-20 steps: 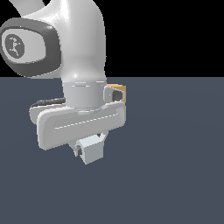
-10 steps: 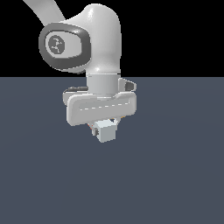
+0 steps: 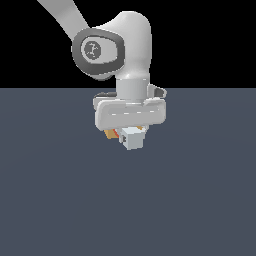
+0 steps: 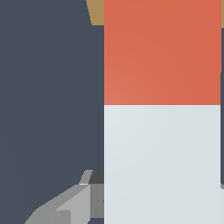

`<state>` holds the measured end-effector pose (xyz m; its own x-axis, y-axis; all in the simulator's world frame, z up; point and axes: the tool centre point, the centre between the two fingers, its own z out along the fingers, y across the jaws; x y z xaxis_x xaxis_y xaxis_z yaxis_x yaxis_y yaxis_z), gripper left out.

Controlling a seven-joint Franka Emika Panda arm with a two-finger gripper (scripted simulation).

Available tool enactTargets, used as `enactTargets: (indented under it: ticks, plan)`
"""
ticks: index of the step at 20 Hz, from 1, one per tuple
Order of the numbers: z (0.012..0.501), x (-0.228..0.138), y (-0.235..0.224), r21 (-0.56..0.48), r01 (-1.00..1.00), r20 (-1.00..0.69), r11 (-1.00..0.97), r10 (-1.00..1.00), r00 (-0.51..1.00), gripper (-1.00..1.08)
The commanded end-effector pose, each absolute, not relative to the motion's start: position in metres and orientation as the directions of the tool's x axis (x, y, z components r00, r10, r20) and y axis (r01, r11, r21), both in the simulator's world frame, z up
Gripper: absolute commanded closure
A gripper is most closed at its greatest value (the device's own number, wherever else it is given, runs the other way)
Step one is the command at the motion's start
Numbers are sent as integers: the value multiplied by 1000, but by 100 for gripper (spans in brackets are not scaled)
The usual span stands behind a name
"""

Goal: Insert the peg into the horizontal hole in a box.

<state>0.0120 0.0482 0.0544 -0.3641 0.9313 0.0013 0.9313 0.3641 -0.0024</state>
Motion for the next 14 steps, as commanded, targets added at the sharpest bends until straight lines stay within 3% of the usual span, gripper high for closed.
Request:
enactTargets:
  ticks: [1,14]
  plan:
    - [58,19,54,0,937,0,349,937,-349,108]
    - [60,25,57,3,940,0,341,940,-341,108]
